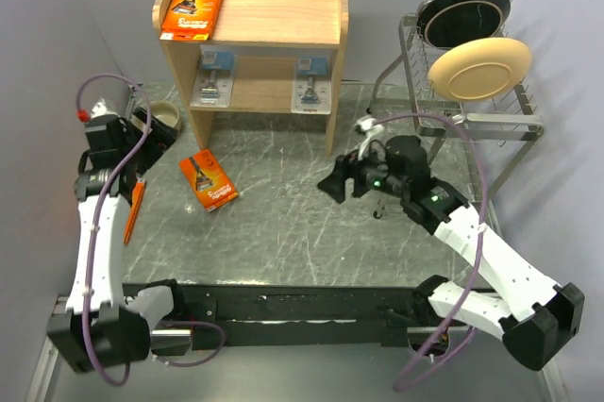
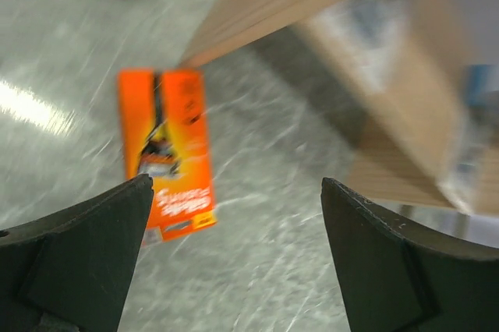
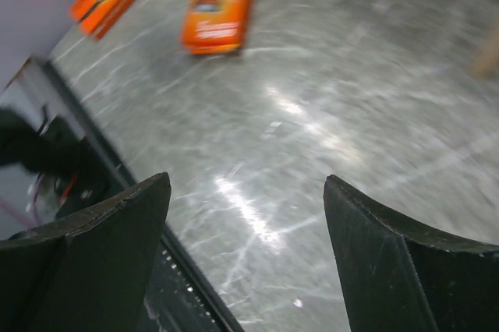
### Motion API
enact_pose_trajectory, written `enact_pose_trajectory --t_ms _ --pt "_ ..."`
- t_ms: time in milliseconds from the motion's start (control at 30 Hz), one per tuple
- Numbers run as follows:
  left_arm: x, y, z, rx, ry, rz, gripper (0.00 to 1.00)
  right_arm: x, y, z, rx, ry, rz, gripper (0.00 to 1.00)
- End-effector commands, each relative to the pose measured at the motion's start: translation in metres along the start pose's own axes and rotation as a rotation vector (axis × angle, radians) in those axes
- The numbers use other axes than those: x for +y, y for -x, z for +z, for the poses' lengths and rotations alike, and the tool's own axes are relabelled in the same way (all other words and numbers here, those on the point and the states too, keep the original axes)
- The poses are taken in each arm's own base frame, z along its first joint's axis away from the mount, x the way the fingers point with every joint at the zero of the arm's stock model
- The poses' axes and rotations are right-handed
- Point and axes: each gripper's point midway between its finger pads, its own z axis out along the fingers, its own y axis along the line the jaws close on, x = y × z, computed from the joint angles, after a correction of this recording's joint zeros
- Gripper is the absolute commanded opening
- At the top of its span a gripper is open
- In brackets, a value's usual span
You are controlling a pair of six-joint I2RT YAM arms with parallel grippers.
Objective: Place and organize the shaving razors onto the shelf
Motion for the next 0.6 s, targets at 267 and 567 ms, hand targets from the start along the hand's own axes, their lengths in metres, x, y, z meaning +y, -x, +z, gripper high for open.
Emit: enact_pose_trajectory --t_ms 267,567 --pt "0.048 -0.032 0.028 0.042 0.148 -0.117 0.95 0.065 0.027 0.077 -0.031 0.110 -0.038 0.86" --pt "0.063 -0.056 0.036 0.090 0.131 -0.260 0.90 0.095 -0.016 0.179 0.193 0.278 0.354 0.69"
